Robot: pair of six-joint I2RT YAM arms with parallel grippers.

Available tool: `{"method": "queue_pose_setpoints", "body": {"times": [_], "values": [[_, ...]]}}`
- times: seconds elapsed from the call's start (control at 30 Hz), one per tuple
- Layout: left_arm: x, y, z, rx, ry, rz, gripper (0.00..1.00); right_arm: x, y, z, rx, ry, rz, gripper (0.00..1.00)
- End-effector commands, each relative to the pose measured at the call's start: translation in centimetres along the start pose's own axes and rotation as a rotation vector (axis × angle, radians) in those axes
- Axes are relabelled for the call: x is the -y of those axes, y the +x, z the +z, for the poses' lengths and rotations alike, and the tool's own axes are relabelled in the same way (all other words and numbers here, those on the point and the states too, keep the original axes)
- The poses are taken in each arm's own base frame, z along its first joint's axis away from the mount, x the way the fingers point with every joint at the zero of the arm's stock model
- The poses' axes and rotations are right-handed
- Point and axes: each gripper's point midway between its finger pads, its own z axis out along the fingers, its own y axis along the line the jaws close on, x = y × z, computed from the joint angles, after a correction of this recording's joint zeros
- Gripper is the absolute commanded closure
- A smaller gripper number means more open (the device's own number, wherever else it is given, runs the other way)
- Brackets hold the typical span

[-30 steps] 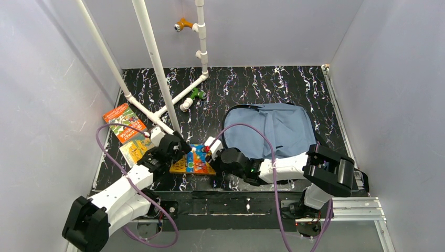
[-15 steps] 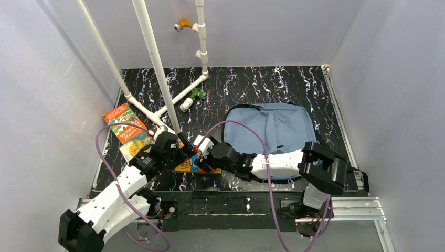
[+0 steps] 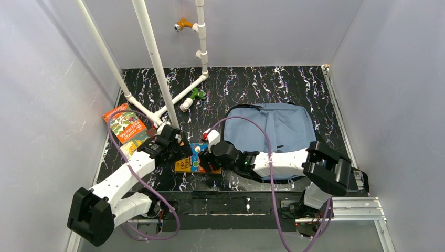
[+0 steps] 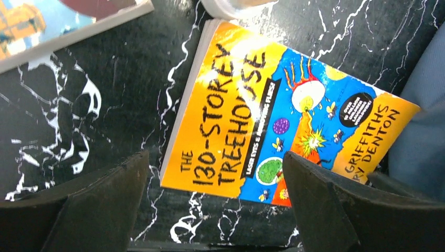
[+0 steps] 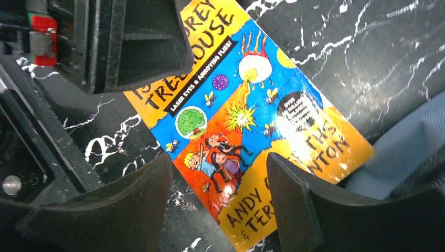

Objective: Pack the student bag
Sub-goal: Pick up the book from the center of the board.

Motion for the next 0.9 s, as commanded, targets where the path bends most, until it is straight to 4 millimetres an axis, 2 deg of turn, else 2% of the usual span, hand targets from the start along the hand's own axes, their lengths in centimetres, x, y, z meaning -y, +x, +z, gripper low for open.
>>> {"method": "queue_pose_setpoints", "body": {"times": [0.0, 0.07, 0.13, 0.27, 0.4, 0.6, 0.73, 0.8, 0.87], "values": [[0.8, -1.1, 1.0, 0.014, 0.037, 0.083, 0.02, 0.9, -1.3, -2.0, 0.027, 0.076, 0.23, 0.29], [1.1, -0.8, 1.4, -0.008, 0.051, 0.062, 0.02, 2.2, -0.6, -2.5, 0.0, 0.141, 0.288, 0.29], [1.7, -0.3, 1.9, -0.025, 0.081, 0.037, 0.02, 3.8, -0.3, -2.9, -0.001, 0.201, 0.338, 0.25], [1.9, 1.2, 2.8, -0.075, 0.096, -0.026, 0.02, 5.6, 0.7, -2.9, -0.019, 0.274, 0.389, 0.21], [1.8, 2.6, 3.3, -0.128, 0.098, -0.054, 0.05, 5.4, 1.4, -2.2, -0.069, 0.27, 0.401, 0.21], [1.7, 3.7, 3.0, -0.143, 0.131, -0.091, 0.08, 5.3, 2.8, -1.4, -0.111, 0.271, 0.413, 0.2], [3.0, 4.7, 2.0, -0.196, 0.22, -0.128, 0.14, 4.3, 3.1, -0.5, -0.127, 0.211, 0.4, 0.21], [3.8, 4.6, 1.1, -0.196, 0.268, -0.157, 0.17, 3.4, 2.7, 0.1, -0.118, 0.157, 0.39, 0.26], [4.6, 3.8, -0.6, -0.165, 0.337, -0.191, 0.24, 2.6, 2.2, 0.4, -0.104, 0.11, 0.393, 0.43]]}}
